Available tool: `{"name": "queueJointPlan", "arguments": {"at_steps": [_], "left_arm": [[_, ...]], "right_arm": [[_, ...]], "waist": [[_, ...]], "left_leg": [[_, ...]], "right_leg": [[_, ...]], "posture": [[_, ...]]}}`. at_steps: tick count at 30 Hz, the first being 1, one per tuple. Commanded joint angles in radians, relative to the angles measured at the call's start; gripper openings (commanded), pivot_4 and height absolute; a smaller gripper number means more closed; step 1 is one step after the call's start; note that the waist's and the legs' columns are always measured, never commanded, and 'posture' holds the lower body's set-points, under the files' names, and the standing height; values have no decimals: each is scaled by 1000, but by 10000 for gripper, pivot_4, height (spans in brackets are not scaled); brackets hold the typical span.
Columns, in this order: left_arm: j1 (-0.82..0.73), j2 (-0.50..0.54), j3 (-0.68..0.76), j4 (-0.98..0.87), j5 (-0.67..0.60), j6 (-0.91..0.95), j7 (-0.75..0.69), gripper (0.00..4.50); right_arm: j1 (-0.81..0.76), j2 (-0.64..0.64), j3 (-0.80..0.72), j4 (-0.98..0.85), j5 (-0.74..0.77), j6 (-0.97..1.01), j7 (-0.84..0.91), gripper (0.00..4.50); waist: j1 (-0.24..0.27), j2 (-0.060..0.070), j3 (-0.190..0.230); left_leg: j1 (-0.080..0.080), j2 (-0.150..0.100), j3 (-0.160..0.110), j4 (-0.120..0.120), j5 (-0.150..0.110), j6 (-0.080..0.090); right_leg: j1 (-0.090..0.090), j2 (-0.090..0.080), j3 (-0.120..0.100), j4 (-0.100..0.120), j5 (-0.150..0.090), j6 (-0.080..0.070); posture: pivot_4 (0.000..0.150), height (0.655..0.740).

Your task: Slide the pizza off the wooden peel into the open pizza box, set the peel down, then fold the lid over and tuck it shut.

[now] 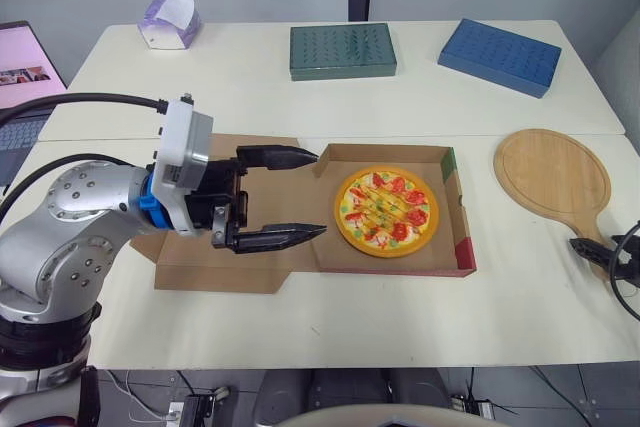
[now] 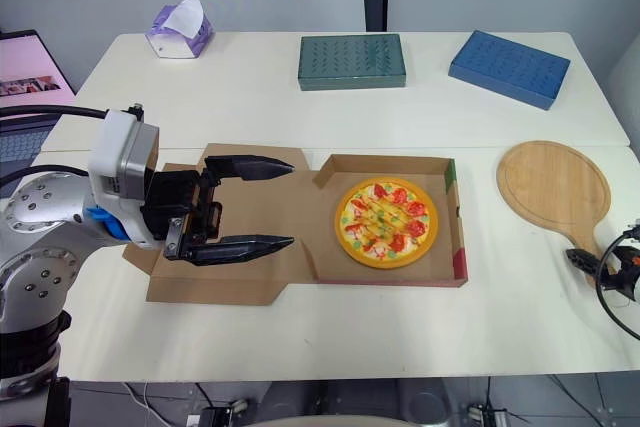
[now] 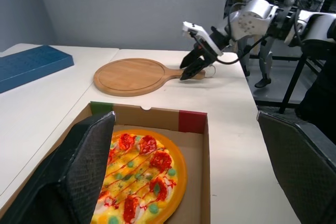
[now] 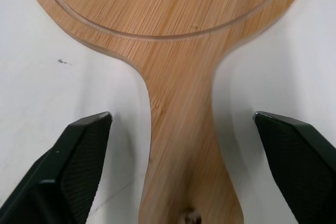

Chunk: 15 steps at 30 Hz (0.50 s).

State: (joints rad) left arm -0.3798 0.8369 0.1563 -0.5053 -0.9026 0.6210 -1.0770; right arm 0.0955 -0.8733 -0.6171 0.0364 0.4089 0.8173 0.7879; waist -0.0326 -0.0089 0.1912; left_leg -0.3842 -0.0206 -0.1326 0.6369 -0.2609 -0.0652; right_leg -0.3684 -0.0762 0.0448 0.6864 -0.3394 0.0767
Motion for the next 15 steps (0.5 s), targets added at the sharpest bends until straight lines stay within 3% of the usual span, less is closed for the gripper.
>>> {"name": "queueJointPlan", "arguments": {"at_steps": [1, 10, 15], "left_arm": [[-4, 13, 16, -11, 8, -15, -5, 45000], [55, 44, 66, -12, 41, -27, 1, 45000], [132, 56, 143, -39, 16, 3, 53, 45000]], "right_arm": [[16, -27, -64, -50, 37, -4, 24, 44573], [16, -106, -96, -83, 71, -47, 103, 44573], [30, -135, -50, -120, 18, -232, 178, 44573]], "waist": [[-1, 0, 0], [-1, 0, 0], [-1, 0, 0]], "left_leg": [[0, 0, 0, 0, 0, 0], [0, 0, 0, 0, 0, 0], [0, 0, 0, 0, 0, 0]], "right_leg": [[0, 0, 0, 0, 0, 0], [0, 0, 0, 0, 0, 0], [0, 0, 0, 0, 0, 0]], "posture": [[1500, 7400], [1500, 7400], [1500, 7400]]}}
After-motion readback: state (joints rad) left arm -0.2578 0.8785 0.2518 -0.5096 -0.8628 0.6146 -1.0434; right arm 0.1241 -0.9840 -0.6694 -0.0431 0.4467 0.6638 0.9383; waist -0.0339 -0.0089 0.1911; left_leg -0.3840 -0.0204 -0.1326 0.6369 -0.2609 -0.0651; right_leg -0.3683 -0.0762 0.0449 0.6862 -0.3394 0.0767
